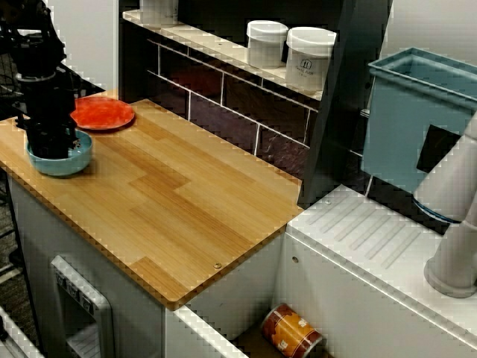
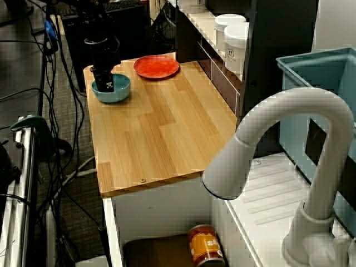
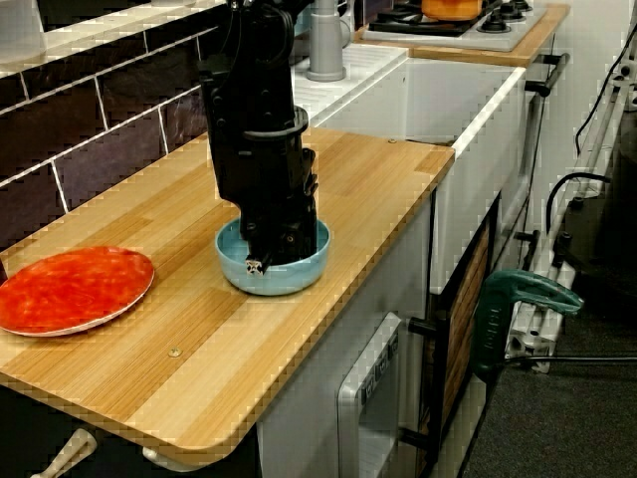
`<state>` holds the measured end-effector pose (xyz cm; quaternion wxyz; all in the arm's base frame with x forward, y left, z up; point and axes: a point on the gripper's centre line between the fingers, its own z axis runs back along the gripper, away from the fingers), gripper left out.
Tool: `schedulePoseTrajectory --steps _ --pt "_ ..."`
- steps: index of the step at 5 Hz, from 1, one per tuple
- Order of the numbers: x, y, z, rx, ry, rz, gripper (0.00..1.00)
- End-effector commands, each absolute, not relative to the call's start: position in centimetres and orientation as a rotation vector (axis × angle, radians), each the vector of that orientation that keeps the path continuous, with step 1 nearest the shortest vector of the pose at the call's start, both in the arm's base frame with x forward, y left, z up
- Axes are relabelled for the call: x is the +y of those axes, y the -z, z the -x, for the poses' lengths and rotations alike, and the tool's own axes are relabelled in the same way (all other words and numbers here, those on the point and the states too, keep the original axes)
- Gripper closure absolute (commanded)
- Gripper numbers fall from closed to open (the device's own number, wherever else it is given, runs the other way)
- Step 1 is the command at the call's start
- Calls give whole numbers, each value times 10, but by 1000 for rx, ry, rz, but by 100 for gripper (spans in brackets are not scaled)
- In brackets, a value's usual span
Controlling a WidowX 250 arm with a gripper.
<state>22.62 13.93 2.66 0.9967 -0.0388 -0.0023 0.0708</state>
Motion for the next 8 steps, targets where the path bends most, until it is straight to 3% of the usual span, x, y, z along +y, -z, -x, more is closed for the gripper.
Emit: schedulePoseTrajectory --steps 1,4,8 --pt "103 -39 -238 -72 -87 13 99" --pt "27 -51 -237 -80 44 8 100" --pt "-33 -47 -237 -68 118 -8 100"
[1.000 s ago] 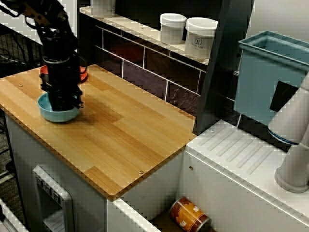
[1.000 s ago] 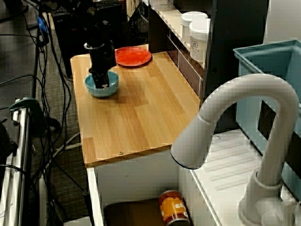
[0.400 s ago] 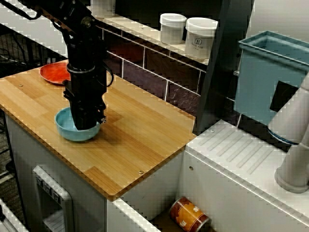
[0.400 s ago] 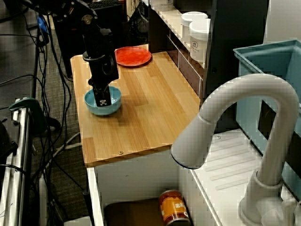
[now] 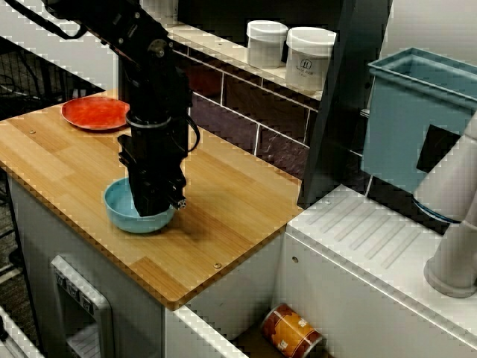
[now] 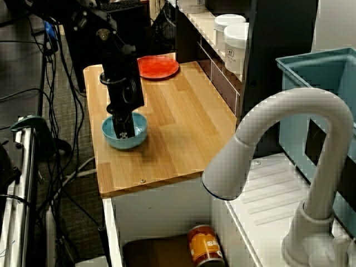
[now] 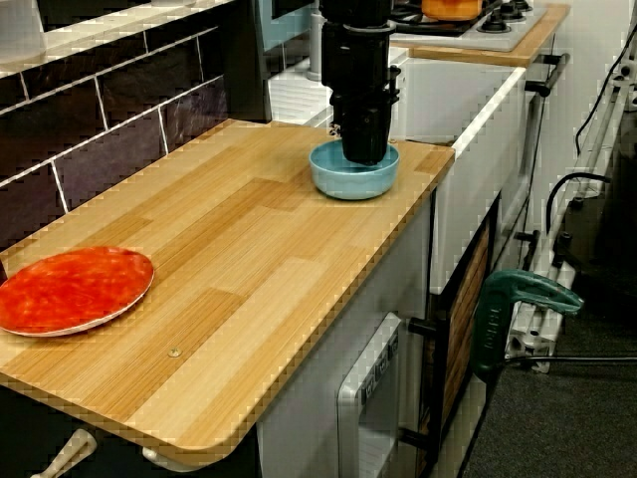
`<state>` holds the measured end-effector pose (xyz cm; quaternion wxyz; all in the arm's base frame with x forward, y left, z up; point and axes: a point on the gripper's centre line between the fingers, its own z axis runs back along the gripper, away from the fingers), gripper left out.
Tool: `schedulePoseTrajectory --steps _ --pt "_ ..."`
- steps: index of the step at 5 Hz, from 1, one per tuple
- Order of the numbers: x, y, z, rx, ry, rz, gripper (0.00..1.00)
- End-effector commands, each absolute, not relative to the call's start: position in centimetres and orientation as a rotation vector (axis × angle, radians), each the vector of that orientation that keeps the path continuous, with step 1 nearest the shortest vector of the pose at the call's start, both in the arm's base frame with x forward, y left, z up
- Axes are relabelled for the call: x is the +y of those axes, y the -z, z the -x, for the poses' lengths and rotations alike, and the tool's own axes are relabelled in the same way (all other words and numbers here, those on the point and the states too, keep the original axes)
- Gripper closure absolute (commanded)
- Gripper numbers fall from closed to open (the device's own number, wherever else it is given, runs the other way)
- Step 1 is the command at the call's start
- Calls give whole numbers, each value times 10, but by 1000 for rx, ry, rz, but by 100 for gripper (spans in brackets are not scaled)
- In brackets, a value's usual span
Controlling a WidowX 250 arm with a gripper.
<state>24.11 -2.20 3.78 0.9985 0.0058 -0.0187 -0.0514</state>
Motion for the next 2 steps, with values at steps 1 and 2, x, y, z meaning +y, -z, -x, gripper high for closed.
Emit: schedulePoseTrajectory --steps 1,2 --pt "-43 -51 -236 -61 140 3 100" --pt "-46 -54 -234 -59 142 12 100"
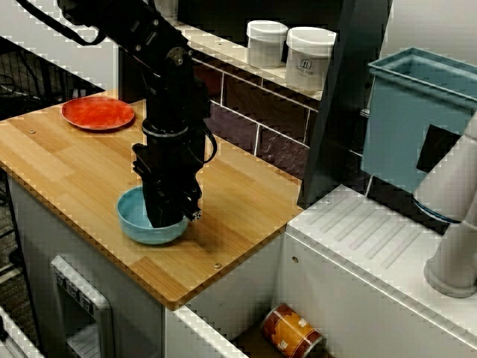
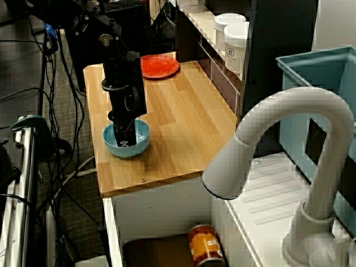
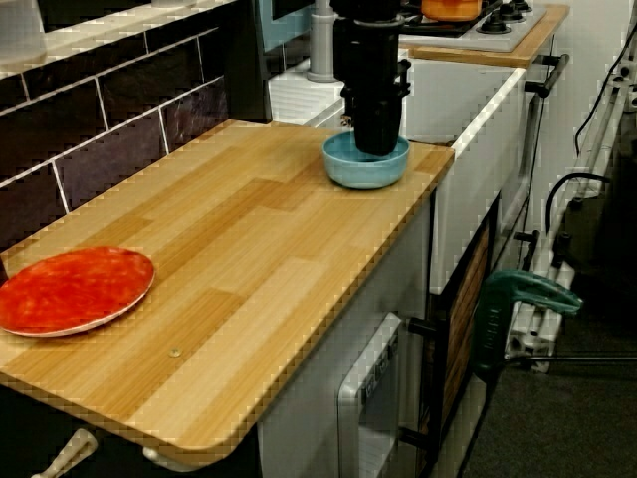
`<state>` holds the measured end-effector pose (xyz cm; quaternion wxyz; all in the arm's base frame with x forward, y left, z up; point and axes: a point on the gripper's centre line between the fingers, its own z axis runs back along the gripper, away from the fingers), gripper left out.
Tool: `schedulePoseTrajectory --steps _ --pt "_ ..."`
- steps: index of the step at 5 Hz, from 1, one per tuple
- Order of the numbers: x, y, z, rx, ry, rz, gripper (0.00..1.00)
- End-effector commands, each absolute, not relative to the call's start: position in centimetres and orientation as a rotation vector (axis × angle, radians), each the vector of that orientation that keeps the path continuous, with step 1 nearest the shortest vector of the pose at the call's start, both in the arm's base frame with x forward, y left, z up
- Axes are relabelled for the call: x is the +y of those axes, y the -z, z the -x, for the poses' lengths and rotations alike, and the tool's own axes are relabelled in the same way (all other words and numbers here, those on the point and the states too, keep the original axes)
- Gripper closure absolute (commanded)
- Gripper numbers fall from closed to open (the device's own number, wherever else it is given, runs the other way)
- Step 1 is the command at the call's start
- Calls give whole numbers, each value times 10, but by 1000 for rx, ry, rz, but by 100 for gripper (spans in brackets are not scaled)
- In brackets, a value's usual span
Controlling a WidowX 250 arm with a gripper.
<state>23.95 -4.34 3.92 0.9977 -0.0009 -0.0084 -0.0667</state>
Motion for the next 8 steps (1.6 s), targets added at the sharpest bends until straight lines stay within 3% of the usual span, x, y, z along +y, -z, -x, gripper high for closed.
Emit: schedulePoseTrajectory --steps 1,2,5,6,8 --pt "-38 -56 -236 -65 117 8 7" --pt "-25 -67 -237 -87 83 25 0" --pt "-1 -90 -238 -108 44 70 0" --pt "21 -85 -237 -132 6 15 0" --pt "68 -68 -229 -158 -95 17 0"
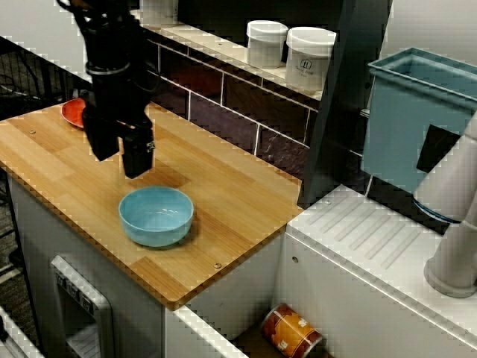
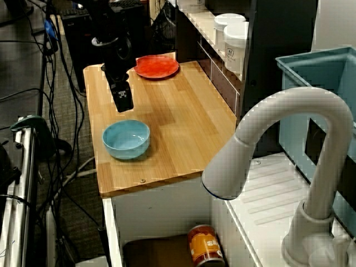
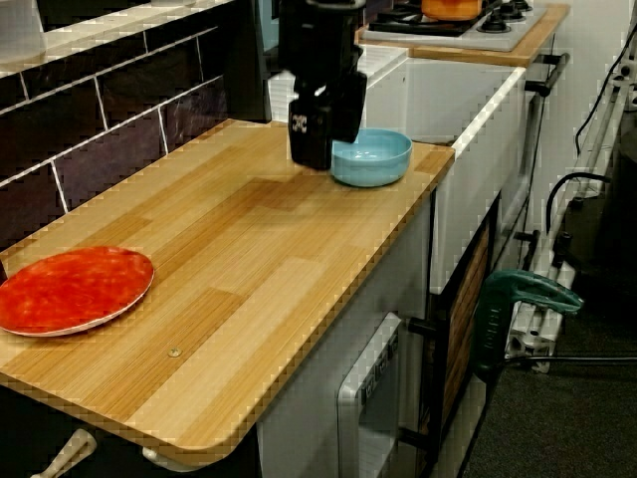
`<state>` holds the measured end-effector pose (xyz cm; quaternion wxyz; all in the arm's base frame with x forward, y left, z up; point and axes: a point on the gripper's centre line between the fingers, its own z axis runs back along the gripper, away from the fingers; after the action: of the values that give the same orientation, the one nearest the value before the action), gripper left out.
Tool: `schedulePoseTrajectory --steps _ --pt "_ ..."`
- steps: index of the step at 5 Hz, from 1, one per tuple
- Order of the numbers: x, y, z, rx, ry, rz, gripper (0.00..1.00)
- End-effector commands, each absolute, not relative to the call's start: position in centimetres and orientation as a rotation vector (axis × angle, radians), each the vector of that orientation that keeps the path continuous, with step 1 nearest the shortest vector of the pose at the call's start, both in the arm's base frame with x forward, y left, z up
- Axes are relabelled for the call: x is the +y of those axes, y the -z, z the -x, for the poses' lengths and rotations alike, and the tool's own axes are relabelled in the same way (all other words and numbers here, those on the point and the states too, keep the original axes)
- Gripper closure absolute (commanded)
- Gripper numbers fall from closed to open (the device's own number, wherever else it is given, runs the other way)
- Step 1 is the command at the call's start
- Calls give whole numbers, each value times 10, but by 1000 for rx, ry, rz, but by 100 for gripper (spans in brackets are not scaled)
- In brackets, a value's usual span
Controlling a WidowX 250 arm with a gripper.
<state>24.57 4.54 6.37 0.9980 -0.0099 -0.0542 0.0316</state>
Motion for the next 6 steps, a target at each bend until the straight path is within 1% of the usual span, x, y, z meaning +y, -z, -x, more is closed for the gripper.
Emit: schedulePoseTrajectory --steps 1,2,3,4,5,6 --pt "80 -67 -226 -143 -113 75 0" --pt "61 -78 -226 -142 -65 105 0" --pt "41 -81 -225 -139 -27 103 0" --pt "19 -78 -227 -145 11 90 0" --pt "8 -70 -229 -149 28 62 0" --pt "5 -65 -233 -141 24 58 0"
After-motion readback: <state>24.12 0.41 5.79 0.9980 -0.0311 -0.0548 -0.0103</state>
